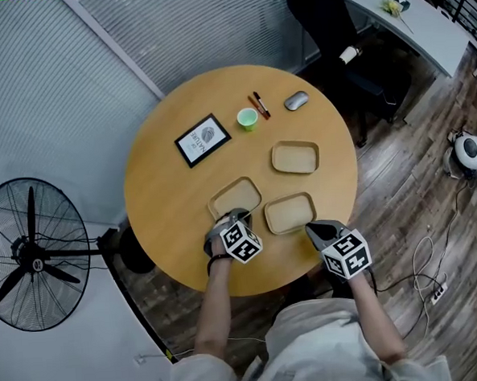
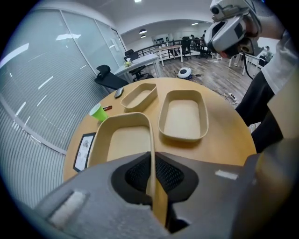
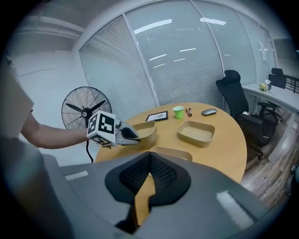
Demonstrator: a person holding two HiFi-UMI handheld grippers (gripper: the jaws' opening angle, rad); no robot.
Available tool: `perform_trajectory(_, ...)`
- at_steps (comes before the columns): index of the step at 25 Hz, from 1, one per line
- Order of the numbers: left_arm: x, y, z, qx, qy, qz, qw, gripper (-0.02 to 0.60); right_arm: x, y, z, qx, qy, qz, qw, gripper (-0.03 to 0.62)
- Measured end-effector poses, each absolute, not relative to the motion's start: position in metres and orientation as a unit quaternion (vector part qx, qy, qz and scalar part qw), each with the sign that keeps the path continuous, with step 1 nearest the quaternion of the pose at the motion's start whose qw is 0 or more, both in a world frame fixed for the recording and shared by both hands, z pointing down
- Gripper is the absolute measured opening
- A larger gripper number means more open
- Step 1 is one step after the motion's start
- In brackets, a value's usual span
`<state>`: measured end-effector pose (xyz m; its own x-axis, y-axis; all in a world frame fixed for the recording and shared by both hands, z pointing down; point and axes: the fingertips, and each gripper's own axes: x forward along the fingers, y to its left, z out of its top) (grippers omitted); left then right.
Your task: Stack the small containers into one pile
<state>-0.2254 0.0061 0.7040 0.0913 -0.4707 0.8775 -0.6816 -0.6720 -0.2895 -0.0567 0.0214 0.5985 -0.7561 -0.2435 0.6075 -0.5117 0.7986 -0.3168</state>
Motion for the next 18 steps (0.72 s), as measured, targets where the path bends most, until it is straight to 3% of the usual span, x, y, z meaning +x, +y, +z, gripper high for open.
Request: perform_trajectory(18, -0.079, 0.001, 0.689, 0.792, -0.304, 0.527, 0.058, 0.018, -0.005, 0.005, 0.592, 0.258, -0.896, 0.260, 0.252, -0.002)
